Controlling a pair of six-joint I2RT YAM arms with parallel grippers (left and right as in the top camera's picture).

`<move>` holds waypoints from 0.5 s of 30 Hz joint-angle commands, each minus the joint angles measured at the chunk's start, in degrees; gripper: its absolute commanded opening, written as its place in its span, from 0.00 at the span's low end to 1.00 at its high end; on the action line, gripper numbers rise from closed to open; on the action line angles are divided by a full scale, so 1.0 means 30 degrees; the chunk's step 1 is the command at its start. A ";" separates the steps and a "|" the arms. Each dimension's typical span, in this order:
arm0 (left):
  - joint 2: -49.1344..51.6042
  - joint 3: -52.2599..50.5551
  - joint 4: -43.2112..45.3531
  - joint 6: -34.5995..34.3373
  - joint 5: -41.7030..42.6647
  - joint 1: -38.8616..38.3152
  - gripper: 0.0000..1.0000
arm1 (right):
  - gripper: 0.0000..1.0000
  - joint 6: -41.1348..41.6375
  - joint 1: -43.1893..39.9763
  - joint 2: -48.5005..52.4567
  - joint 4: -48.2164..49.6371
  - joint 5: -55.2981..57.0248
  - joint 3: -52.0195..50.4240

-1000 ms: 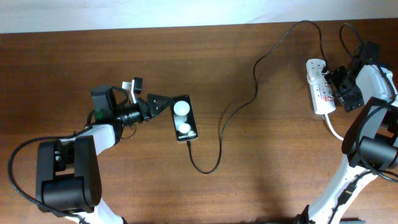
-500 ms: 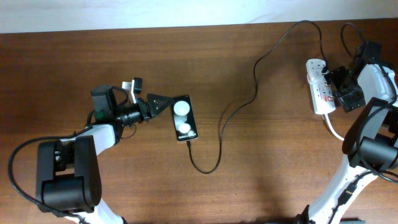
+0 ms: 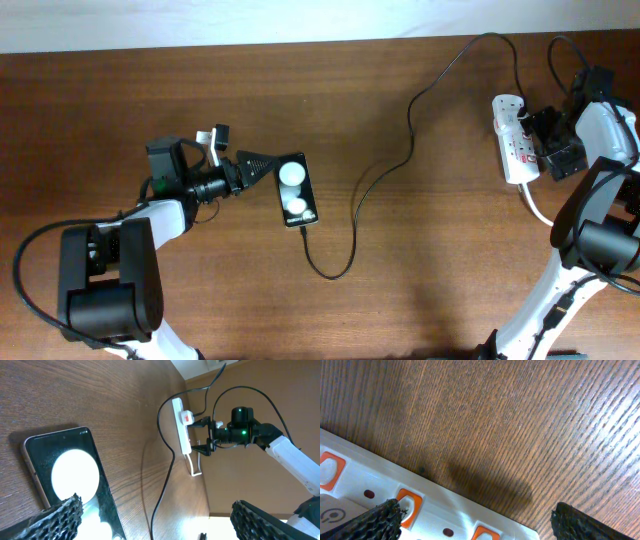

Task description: Plug charger to phone and switch on socket

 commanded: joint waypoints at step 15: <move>0.0138 -0.0102 0.0029 0.0313 0.0182 0.0044 0.99 | 0.99 -0.0372 0.1137 0.0568 -0.0488 -0.1005 -0.0466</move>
